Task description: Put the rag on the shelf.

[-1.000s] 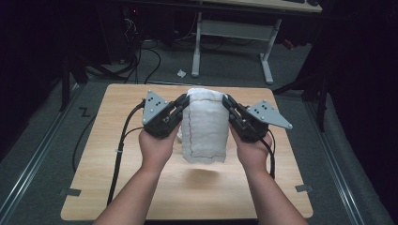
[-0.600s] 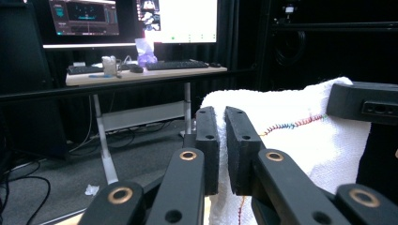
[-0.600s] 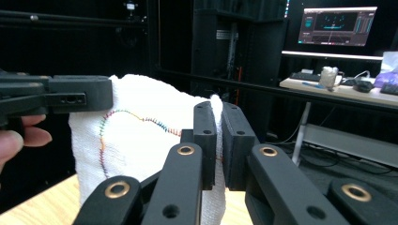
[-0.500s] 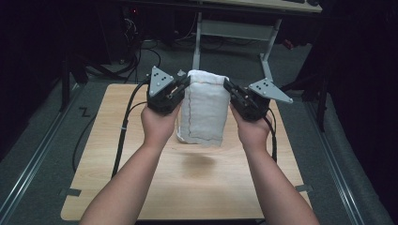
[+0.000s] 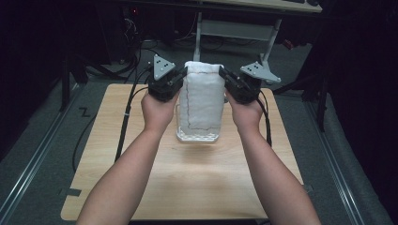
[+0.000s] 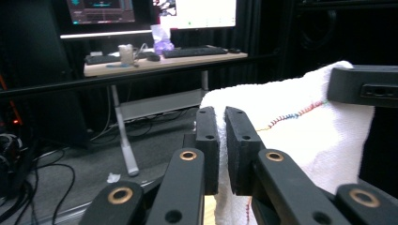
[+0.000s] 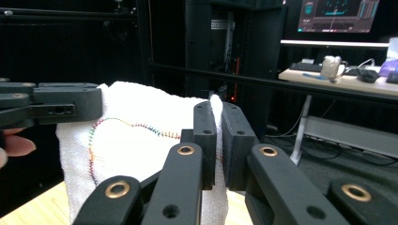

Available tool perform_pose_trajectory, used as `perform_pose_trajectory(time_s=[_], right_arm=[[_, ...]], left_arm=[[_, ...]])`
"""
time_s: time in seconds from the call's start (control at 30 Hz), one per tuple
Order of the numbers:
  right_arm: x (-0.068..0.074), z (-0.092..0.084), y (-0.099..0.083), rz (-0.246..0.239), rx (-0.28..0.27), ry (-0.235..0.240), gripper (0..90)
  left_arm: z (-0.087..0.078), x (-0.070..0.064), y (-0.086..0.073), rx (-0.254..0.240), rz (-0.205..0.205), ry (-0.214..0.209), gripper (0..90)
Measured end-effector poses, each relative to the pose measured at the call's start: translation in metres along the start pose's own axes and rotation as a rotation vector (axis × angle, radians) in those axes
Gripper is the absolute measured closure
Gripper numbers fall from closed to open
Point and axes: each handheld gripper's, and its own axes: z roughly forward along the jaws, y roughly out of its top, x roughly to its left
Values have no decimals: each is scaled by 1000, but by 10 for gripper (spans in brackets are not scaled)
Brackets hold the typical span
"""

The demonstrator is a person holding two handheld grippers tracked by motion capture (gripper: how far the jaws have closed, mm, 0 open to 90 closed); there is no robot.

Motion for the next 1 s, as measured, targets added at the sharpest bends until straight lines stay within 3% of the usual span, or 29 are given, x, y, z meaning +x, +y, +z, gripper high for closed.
perform_pose_trajectory(time_s=[0.2,0.47,0.7,1.0], right_arm=[[-7,22,-1,17,23,-9,863],[-15,38,1,13,40,-19,862],[-27,50,-9,30,96,-31,862],[-30,62,-23,27,150,-40,861]], left_arm=[[16,11,5,25,4,21,846],[33,21,5,24,-40,17,845],[50,22,-7,84,-47,11,842],[67,29,-21,150,-52,20,835]])
